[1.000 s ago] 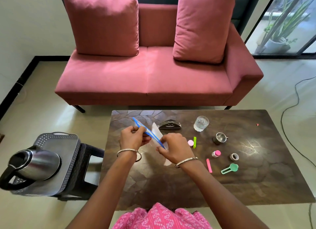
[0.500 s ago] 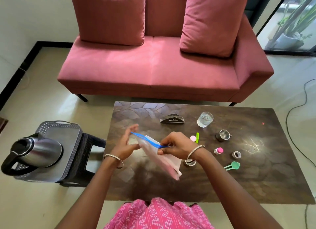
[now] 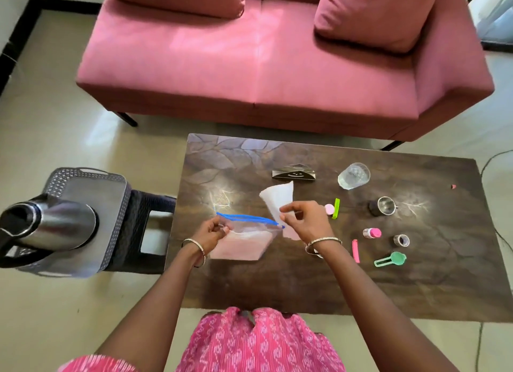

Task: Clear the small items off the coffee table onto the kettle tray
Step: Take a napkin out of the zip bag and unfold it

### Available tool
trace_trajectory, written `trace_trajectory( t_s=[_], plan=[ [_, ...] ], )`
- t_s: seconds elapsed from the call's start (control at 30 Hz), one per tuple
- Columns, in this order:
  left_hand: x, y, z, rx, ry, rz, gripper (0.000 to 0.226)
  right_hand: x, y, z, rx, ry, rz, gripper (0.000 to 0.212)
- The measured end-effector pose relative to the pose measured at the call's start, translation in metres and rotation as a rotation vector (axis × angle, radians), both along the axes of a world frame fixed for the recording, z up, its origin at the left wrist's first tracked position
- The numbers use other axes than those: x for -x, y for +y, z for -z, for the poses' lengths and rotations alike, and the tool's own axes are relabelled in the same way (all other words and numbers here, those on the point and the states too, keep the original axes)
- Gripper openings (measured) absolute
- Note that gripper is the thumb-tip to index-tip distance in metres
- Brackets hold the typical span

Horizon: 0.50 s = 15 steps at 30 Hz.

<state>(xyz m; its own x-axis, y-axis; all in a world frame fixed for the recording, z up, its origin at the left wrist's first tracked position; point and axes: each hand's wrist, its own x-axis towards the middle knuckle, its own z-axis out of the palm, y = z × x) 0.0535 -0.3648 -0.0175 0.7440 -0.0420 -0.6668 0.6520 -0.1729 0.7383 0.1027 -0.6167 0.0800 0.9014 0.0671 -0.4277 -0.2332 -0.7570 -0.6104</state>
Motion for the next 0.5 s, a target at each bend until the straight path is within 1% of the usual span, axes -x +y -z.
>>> trace_trajectory(
  t_s=[0.1,0.17,0.23,0.3,0.37,0.4,0.43,0.5],
  plan=[
    [-0.017,0.000,0.027,-0.029,0.055,-0.033,0.013,-0.011,0.001,0.009,-0.058,0.010,0.054,0.022],
    [-0.029,-0.001,0.041,-0.018,0.085,-0.069,0.017,-0.019,0.000,0.012,-0.113,0.013,0.088,0.026],
    [-0.038,0.000,0.055,-0.007,0.120,-0.100,0.026,-0.026,-0.001,0.013,-0.163,0.009,0.121,0.028],
    [-0.046,0.002,0.068,-0.050,0.172,-0.099,0.029,-0.034,-0.003,0.016,-0.215,0.018,0.168,0.027],
    [-0.052,0.008,0.074,-0.172,0.211,-0.018,0.009,-0.041,-0.002,0.016,-0.320,0.066,0.222,0.026],
    [-0.055,0.010,0.074,-0.255,0.209,0.043,0.021,-0.043,-0.002,0.016,-0.383,0.094,0.253,0.026],
    [-0.058,0.013,0.076,-0.318,0.182,0.091,0.039,-0.046,-0.002,0.015,-0.435,0.120,0.280,0.025],
    [-0.066,0.014,0.068,-0.367,0.097,0.091,0.064,-0.050,0.000,0.012,-0.493,0.165,0.310,0.025]
  ],
)
